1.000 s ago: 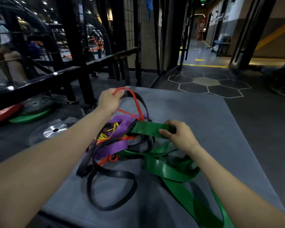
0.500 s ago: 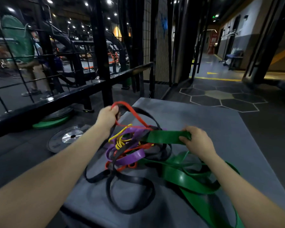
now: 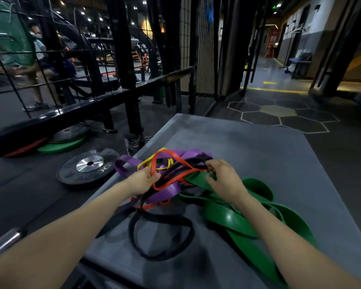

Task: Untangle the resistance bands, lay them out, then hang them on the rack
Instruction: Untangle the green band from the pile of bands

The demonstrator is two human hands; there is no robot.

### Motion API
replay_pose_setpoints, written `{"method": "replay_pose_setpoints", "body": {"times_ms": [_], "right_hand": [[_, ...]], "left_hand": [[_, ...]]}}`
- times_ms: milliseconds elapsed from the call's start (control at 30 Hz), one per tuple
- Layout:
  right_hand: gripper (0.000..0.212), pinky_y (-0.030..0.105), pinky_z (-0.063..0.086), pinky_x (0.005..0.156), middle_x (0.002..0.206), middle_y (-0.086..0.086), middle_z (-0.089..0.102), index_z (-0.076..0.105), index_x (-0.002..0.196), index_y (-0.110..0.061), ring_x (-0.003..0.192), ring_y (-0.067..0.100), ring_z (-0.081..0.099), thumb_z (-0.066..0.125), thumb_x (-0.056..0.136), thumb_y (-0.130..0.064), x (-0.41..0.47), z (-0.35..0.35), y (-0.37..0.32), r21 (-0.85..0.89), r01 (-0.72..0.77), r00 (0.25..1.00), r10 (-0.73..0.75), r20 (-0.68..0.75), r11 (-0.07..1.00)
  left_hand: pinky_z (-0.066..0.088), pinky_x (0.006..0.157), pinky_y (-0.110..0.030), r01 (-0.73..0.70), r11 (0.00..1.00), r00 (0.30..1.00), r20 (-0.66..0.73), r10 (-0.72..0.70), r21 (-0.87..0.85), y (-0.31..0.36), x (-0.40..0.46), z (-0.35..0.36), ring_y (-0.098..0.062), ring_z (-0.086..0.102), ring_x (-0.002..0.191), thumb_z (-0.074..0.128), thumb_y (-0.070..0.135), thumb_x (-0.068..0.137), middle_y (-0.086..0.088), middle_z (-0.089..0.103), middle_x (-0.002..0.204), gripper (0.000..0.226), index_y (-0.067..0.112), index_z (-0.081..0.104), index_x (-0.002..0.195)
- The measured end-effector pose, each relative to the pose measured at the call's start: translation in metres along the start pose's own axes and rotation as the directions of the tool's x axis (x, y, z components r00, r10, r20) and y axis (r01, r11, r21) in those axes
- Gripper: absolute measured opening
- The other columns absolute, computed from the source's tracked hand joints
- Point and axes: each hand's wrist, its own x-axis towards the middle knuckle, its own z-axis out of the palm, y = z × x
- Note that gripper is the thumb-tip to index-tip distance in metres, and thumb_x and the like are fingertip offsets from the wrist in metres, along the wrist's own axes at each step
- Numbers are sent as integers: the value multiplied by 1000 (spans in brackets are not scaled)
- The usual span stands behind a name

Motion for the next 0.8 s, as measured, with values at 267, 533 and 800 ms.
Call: {"method": "replay_pose_setpoints", "body": {"times_ms": [267, 533, 800], "right_hand": [[52, 34, 37, 102, 125, 11, 49, 49, 127, -9, 120, 29, 43, 69, 81, -22, 13, 20, -7, -8, 0, 999, 1, 34, 1000], [81, 36, 39, 98, 126, 7, 41, 32, 138, -11, 118, 27, 44, 78, 72, -18, 2, 1, 4, 207, -5, 985, 41, -166, 978], [102, 29, 32, 95, 126, 9, 31, 25, 146, -22, 112, 25, 36, 83, 62, -16, -1, -21, 15, 162, 67, 922, 1, -388, 985]], "left_hand": [[38, 52, -15, 10, 934, 994, 102, 29, -358, 9, -4, -11, -5, 49, 47, 55, 35, 92, 12, 52, 44, 39, 11, 54, 62], [54, 76, -27, -194, 694, 969, -25, 246, -693, 78, 7, -12, -13, 68, 77, 47, 33, 96, -5, 74, 82, 34, 3, 63, 98], [45, 79, -28, -236, 758, 908, 139, 394, -608, 115, -1, 22, -16, 58, 78, 51, 28, 94, -10, 64, 86, 30, 0, 62, 95]]}}
